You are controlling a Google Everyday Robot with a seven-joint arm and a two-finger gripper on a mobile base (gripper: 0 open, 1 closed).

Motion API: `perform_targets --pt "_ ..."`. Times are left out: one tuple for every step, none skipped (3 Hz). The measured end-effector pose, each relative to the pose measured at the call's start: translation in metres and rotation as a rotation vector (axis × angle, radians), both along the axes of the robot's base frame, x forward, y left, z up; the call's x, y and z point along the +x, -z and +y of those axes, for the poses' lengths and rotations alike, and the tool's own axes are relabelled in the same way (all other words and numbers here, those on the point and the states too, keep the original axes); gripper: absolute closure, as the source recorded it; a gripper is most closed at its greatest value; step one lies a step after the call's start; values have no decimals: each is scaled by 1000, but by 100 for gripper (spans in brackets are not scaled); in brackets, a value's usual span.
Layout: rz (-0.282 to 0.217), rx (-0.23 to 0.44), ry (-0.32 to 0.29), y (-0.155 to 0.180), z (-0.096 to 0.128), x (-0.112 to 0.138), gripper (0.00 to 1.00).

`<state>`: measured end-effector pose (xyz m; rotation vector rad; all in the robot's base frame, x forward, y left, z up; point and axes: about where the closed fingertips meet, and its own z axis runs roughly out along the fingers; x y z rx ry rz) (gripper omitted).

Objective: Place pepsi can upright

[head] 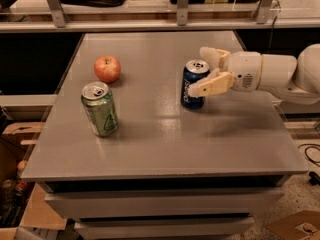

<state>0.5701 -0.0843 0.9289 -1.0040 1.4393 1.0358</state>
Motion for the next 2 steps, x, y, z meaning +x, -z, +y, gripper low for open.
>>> perform_targets --pt "-13 -5 -1 -12 -3 2 0" --pt "-11 -20 -14 -24 -3 4 0"
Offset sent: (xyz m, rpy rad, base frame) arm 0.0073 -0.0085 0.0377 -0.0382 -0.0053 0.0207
